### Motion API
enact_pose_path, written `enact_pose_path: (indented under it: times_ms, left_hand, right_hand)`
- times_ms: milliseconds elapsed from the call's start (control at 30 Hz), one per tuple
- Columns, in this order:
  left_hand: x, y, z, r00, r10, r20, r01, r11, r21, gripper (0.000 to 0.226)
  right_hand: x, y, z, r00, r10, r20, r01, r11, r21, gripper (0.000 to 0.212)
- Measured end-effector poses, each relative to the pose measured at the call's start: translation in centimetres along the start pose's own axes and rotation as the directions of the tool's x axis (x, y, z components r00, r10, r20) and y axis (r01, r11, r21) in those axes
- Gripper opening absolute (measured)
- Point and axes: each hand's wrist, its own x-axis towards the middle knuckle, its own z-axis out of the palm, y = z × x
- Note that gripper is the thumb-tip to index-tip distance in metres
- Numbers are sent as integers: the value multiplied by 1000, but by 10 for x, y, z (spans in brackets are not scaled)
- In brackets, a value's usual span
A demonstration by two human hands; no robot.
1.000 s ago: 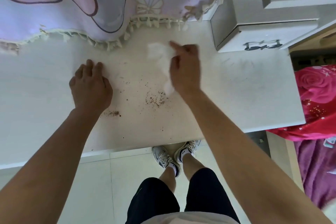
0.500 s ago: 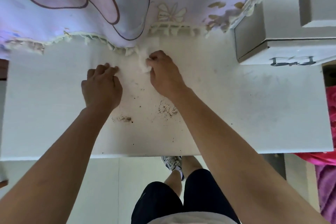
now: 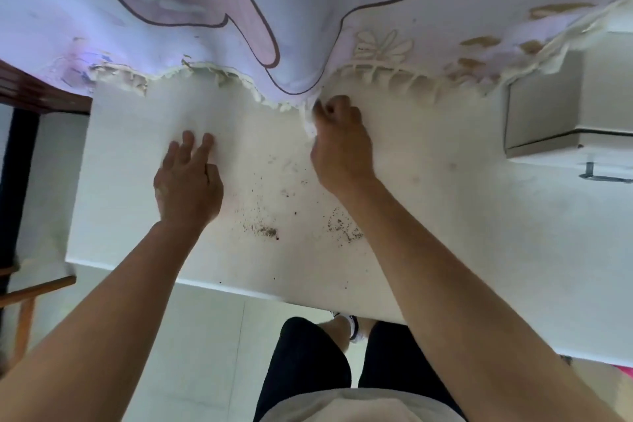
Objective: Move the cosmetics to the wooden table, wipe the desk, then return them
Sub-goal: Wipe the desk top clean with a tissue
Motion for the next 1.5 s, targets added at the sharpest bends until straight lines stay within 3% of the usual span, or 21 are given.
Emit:
enact_pose_path:
  times_ms: [100,167,300,433,500,667,800,900,1000,1100,1200,1267,1367,1500]
  left_hand:
    - [0,-5,1,1000,6,2,-6,1000,27,50]
    - [1,-5,0,1000,-13,-11,14,1000,17,51]
    - [1,-7,-1,999,-22,-30,21,1000,-6,54]
    - [0,-13,3,1000,6,-21,-6,1000,1,52]
    - [-1,-15,4,999,44,-17,-44,999,17,52]
    - [7,-35,-8,987,153,-53,-158,984,-84,51]
    - [21,-66,-20,986,149,-81,-168,924,-344,48]
    - [23,-103,-24,978,187,-90,-206,929,-308,43]
    - [25,-137,-23,983,174,-60,-183,965,-190,45]
    - [21,-154,-17,970,237,55,-231,968,-94,55]
    - [21,-160,-13,964,253,84,-247,966,-71,56]
    - [24,-165,-12,963,257,80,-251,965,-73,55]
    - [26,-170,-13,956,285,64,-278,956,-92,55]
    - [26,-170,-15,963,263,52,-254,957,-140,55]
  right_hand:
    - [-12,-53,20,948,-285,142,276,958,85,46]
    - [-15,-58,24,926,-336,171,304,934,186,44]
    - [-3,-17,6,997,-76,-22,79,925,371,44]
    - [20,39,-8,957,212,-197,-157,952,262,41]
    - [26,33,-2,939,254,-231,-221,962,161,42]
    - [14,-53,38,975,131,-182,-135,991,-6,50]
    - [2,-116,63,997,-59,-57,59,998,2,56]
    - [-3,-129,65,992,-121,23,118,987,106,54]
    - [-1,-107,53,993,100,-65,-92,990,111,53]
    - [10,-93,42,898,404,-176,-398,915,67,52]
    - [36,-114,48,850,502,-161,-511,860,-17,47]
    - [52,-145,60,905,407,-124,-420,901,-107,50]
    - [57,-199,80,989,148,-8,-147,972,-183,61]
    - [29,-229,98,990,-99,96,108,990,-94,59]
